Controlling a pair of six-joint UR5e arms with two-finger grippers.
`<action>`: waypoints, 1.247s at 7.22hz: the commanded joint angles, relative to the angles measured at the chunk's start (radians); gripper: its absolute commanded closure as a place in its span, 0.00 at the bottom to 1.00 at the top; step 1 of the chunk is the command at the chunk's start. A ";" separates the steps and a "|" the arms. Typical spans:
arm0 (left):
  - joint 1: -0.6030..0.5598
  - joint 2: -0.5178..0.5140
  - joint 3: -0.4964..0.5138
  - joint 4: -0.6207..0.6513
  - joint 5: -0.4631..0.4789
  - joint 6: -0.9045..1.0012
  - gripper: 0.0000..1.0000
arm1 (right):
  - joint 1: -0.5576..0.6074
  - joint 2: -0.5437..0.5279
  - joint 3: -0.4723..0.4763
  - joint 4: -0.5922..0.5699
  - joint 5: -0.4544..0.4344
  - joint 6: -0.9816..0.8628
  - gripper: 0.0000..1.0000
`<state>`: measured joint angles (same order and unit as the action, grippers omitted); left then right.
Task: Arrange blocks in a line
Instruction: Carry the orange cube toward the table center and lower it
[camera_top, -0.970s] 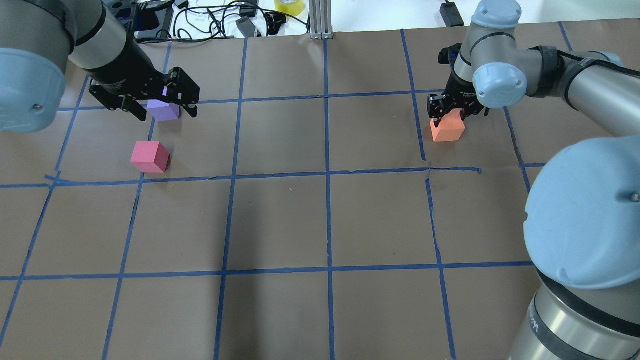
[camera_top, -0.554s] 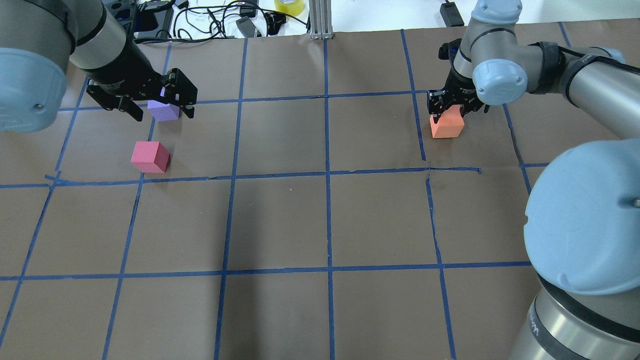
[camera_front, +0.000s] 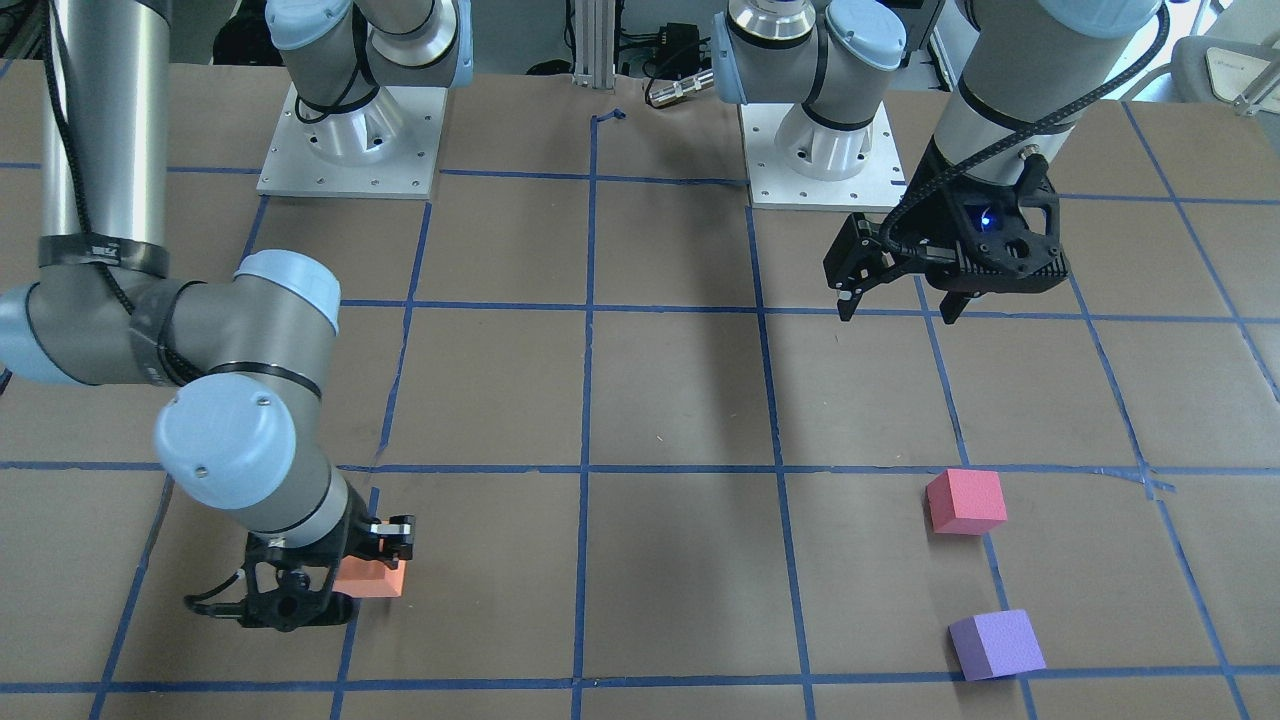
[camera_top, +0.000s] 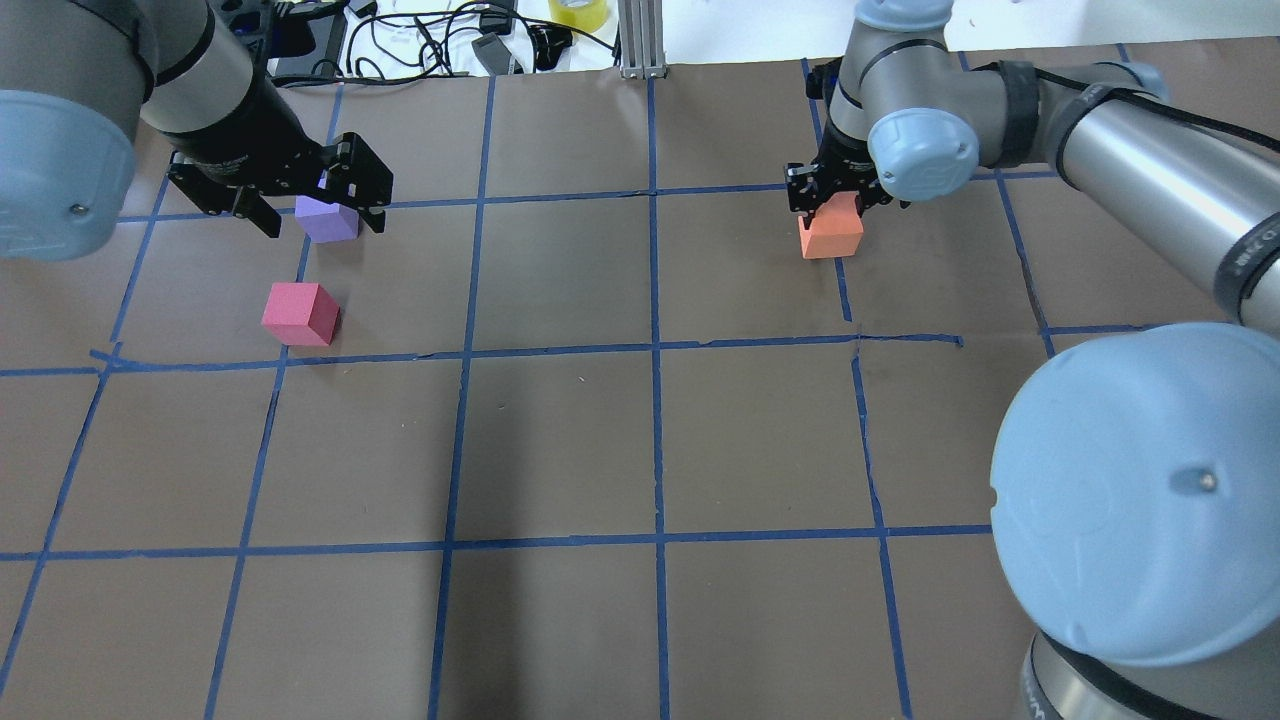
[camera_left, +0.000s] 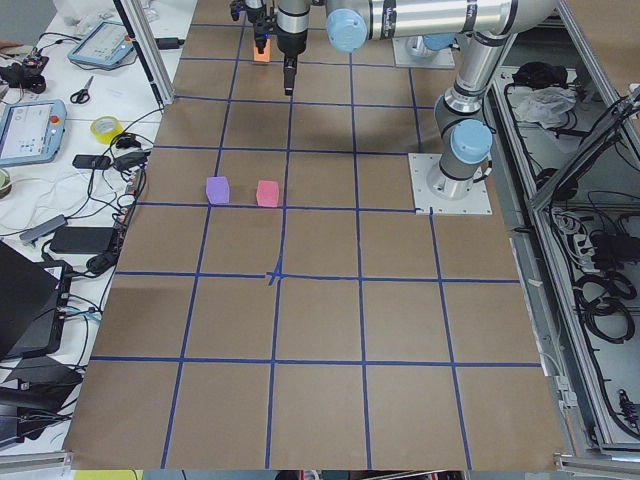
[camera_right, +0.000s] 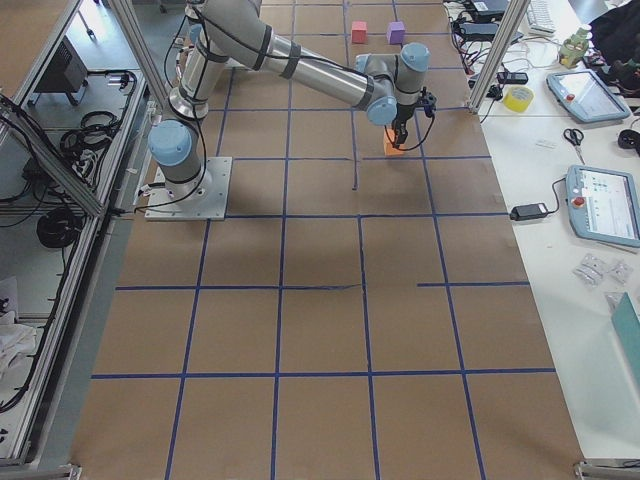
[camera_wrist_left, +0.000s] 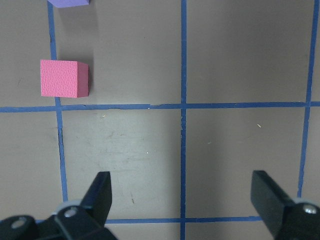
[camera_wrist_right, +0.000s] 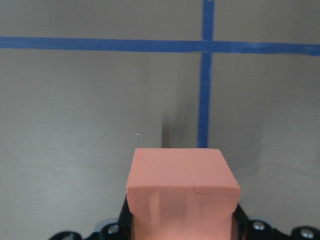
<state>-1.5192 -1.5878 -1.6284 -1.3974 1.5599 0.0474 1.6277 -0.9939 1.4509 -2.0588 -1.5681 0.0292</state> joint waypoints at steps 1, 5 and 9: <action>-0.028 0.003 0.007 0.000 0.003 -0.040 0.00 | 0.119 0.030 -0.056 0.000 0.005 0.145 0.58; -0.056 0.019 0.047 -0.075 0.029 -0.046 0.00 | 0.303 0.161 -0.238 0.000 0.007 0.401 0.58; -0.056 -0.001 0.062 -0.118 0.069 -0.041 0.00 | 0.328 0.201 -0.279 -0.001 0.046 0.413 0.58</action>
<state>-1.5753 -1.5878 -1.5618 -1.5146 1.6265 0.0026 1.9469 -0.7994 1.1724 -2.0584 -1.5297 0.4359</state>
